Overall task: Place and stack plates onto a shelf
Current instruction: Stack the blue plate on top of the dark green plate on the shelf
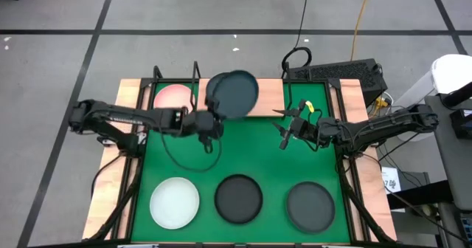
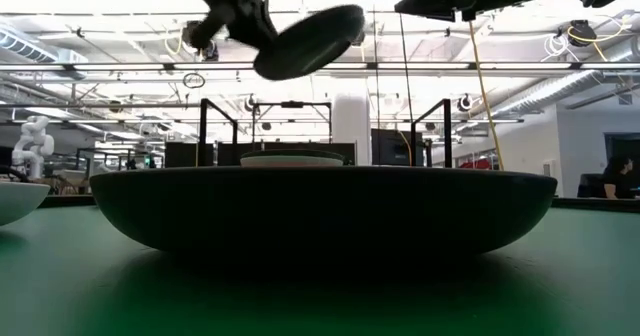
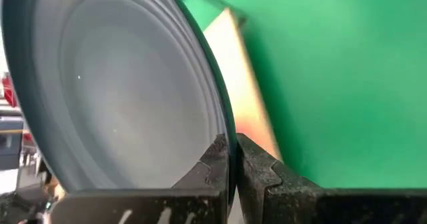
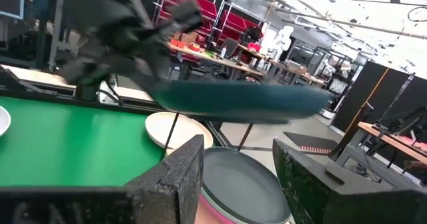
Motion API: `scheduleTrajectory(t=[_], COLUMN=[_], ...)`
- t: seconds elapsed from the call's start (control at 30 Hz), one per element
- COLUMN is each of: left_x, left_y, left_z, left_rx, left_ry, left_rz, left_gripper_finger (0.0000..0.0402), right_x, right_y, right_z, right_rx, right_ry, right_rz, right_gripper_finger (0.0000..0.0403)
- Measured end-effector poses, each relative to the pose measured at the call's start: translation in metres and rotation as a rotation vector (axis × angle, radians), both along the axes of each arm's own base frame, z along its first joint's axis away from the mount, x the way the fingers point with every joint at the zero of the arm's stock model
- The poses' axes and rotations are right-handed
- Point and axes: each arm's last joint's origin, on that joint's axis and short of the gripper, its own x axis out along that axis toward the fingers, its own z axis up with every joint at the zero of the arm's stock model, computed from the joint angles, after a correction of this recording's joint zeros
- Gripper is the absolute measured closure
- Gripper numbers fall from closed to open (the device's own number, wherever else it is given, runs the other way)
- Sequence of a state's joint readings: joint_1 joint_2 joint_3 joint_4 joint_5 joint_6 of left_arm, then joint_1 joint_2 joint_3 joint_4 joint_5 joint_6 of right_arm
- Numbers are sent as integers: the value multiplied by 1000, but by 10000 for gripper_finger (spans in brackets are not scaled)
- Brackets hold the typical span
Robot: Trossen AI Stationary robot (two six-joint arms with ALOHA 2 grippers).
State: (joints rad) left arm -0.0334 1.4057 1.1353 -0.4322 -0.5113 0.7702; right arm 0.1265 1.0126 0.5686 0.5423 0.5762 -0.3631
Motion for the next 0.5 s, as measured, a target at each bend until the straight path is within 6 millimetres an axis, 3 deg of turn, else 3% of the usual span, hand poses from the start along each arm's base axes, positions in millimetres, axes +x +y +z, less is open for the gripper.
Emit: scheduleTrajectory(t=[0.27, 0.5], left_x=[0, -2], left_y=[73, 111], left_z=[-11, -29], left_rx=[-99, -171], left_ry=[44, 89], left_rz=[54, 123], left_gripper_finger=[391, 391], right_x=[0, 0], right_y=[0, 0], right_z=[1, 1], right_rx=[3, 3], right_ry=[-8, -8], right_rz=[0, 0], right_gripper_finger=[243, 243])
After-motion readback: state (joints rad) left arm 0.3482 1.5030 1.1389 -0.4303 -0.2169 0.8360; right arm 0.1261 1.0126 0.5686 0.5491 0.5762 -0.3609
